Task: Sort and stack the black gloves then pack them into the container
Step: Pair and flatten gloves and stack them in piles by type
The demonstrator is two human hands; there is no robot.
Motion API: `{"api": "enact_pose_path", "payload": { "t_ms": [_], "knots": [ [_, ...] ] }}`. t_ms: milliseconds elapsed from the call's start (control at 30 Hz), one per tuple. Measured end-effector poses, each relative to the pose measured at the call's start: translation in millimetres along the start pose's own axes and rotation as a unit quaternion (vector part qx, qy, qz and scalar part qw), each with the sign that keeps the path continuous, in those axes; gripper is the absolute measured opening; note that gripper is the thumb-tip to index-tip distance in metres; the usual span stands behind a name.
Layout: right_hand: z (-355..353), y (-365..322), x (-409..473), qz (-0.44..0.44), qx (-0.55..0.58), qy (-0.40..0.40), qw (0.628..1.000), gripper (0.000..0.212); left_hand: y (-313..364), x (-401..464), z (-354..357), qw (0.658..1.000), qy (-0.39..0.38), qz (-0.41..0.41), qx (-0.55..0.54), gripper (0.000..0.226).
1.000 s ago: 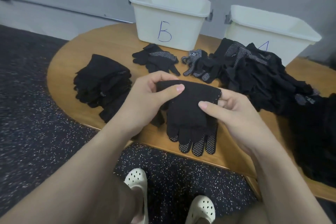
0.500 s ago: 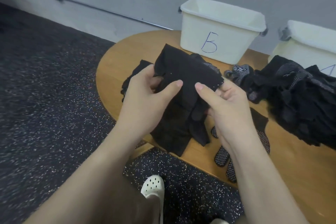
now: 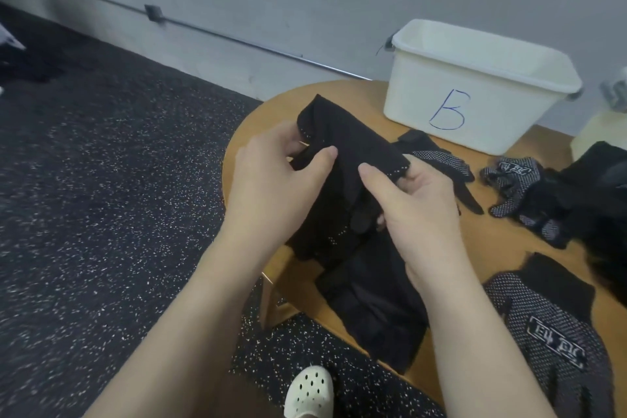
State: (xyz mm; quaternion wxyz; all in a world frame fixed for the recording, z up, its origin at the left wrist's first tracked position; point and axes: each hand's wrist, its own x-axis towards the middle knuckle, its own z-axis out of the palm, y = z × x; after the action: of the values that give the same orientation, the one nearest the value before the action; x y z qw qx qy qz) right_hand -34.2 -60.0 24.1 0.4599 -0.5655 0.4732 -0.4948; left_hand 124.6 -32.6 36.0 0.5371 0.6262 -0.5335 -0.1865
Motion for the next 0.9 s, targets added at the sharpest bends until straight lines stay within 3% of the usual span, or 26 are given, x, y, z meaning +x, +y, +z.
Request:
{"api": "enact_pose_path", "payload": {
  "t_ms": [133, 400, 567, 733, 833, 900],
  "knots": [
    [8.3, 10.1, 8.6, -0.014, -0.092, 0.043, 0.995, 0.020, -13.8, 3.6, 3.8, 1.000, -0.014, -0.017, 0.017, 0.017],
    [18.5, 22.5, 10.5, -0.029, -0.127, 0.075, 0.989, 0.027, -36.6, 4.6, 7.6, 0.997, -0.007, -0.068, -0.038, 0.009],
    [15.4, 27.5, 10.5, -0.037, -0.177, 0.087, 0.980, 0.026, -40.8, 2.3, 9.2, 0.993, 0.051, -0.092, -0.050, 0.034],
    [14.8, 23.0, 2.2, -0.188, -0.312, 0.148, 0.919, 0.039, -40.5, -3.6, 8.6, 0.995, 0.098, -0.012, 0.030, 0.039],
    [16.8, 19.6, -0.2, -0.240, -0.338, 0.111, 0.903, 0.034, -36.6, -1.3, 8.1, 0.987, 0.107, 0.070, 0.097, 0.035],
    [19.9, 19.7, -2.9, -0.235, -0.351, 0.053, 0.905, 0.039, -36.9, 0.2, 13.5, 0.986, 0.067, 0.102, 0.117, 0.039]
  ]
}}
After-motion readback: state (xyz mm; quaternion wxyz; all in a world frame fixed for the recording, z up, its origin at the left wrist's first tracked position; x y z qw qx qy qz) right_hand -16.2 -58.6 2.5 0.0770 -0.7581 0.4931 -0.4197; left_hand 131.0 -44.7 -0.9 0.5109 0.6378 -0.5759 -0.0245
